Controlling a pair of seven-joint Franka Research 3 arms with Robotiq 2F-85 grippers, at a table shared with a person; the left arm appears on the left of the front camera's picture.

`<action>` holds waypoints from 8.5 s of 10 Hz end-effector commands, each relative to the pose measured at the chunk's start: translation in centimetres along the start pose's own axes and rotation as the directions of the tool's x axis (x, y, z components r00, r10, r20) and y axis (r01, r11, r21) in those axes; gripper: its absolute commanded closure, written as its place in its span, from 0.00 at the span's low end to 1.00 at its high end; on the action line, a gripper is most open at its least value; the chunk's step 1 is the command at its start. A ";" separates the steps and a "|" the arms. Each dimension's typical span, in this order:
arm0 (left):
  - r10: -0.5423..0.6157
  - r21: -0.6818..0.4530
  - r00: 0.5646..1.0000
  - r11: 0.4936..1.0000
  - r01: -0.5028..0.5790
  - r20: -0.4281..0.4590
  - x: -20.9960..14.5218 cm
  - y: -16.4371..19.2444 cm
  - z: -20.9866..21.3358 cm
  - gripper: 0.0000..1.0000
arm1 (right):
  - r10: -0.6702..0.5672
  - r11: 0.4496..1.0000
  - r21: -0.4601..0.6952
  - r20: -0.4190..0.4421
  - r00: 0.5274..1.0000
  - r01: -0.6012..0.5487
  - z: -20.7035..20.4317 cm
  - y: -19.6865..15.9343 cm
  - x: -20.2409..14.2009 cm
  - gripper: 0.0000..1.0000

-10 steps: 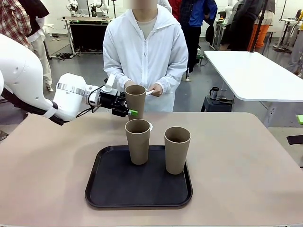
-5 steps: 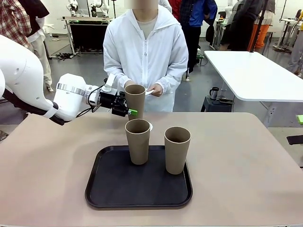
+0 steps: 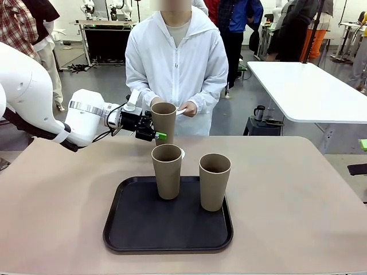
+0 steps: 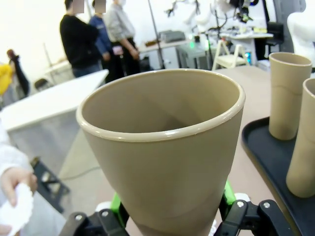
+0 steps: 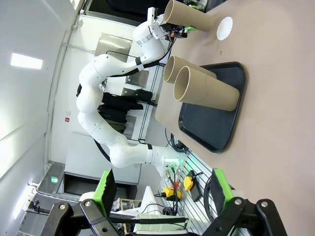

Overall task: Place coasters on the table and set cups on them.
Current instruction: Pick up one Reusable plastic cup and place it on a coaster set by the human.

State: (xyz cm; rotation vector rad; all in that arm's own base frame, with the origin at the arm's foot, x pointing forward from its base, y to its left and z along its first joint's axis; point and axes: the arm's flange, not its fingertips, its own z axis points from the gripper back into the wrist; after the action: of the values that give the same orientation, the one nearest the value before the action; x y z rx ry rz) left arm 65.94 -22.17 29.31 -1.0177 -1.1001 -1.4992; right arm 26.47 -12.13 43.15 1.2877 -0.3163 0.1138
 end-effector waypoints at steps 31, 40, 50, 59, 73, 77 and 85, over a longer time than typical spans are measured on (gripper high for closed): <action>0.070 -0.033 0.998 0.997 -0.070 0.000 -1.9 -0.2 -3.6 0.15 | 0.012 1.000 0.013 0.002 1.000 -0.012 0.1 -0.1 0.1 0.00; 0.107 -0.052 0.993 0.993 -0.104 0.041 -3.9 0.1 -2.9 0.15 | 0.012 1.000 0.013 0.002 1.000 -0.012 0.1 -0.1 0.1 0.00; 0.061 -0.063 0.992 0.996 -0.054 0.109 -4.9 0.9 -2.7 0.15 | 0.012 1.000 0.013 0.002 1.000 -0.012 0.1 -0.1 0.1 0.00; 0.085 -0.082 0.992 0.994 -0.078 0.095 -5.3 1.2 -3.2 0.00 | 0.012 1.000 0.013 0.002 1.000 -0.012 0.1 -0.1 0.1 0.00; 0.132 -0.157 0.988 0.977 -0.143 -0.075 -4.1 0.1 -3.0 0.00 | 0.012 1.000 0.013 0.002 1.000 -0.012 0.1 -0.1 0.1 0.00; 0.142 -0.165 0.985 0.974 -0.157 -0.100 -4.4 0.2 -3.2 0.00 | 0.012 1.000 0.013 0.002 1.000 -0.012 0.1 -0.1 0.1 0.00; 0.127 -0.123 0.976 0.981 -0.150 -0.174 -4.5 1.1 -3.3 0.00 | 0.012 1.000 0.013 0.002 1.000 -0.012 0.1 -0.1 0.1 0.00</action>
State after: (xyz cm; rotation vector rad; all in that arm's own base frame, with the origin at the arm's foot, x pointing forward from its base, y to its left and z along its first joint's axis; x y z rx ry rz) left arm 67.11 -24.11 23.92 -1.0561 -0.8427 -1.5328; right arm 26.46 -12.14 43.15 1.2875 -0.3165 0.1134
